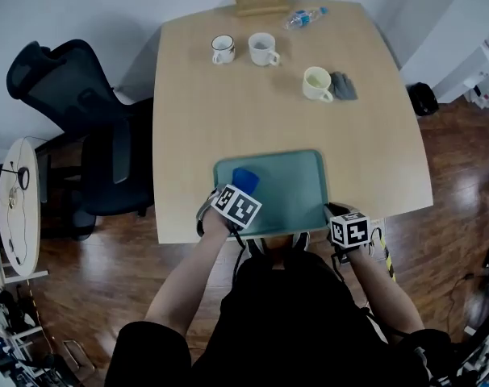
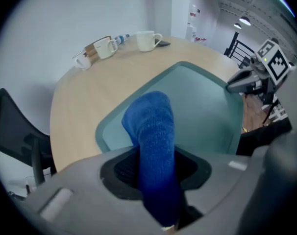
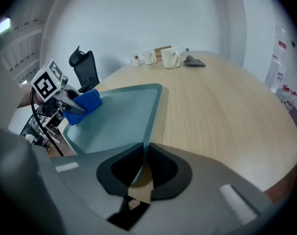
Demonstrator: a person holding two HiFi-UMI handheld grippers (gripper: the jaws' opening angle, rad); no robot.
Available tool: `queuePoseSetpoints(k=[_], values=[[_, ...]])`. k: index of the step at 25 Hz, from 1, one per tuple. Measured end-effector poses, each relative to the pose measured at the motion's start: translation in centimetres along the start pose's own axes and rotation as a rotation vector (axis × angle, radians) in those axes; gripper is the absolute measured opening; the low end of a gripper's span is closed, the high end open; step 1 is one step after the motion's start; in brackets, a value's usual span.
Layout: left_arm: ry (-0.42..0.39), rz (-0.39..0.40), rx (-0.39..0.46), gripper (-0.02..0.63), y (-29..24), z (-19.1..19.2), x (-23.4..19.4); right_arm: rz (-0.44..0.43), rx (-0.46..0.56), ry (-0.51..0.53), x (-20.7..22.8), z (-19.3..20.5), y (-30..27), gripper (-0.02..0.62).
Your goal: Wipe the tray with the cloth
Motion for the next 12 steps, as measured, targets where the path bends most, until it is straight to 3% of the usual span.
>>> queuePoseSetpoints(k=[4, 7, 12], values=[[0.019, -0.061, -0.004, 0.153, 0.8, 3.2, -2.5, 0.002, -0.004, -0.001, -0.3, -0.3, -0.2, 0.038], [0.035, -0.071, -0.001, 0.152, 0.8, 3.3, -2.3, 0.002, 0.001, -0.001, -0.5, -0.3, -0.2, 0.038], [-0.097, -0.093, -0.032, 0.150, -0.3, 0.7, 0.1, 0.001, 0.016, -0.006, -0.6, -0.2, -0.2, 0.038]])
Point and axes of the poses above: the fingertips, and each gripper's own axes: y backward along the fingers, x to its right, z out of its underside, the point moved 5 cm from there along y, backward along the fingers, and after that the axes turned 2 degrees about x, right-handed, at the moved point
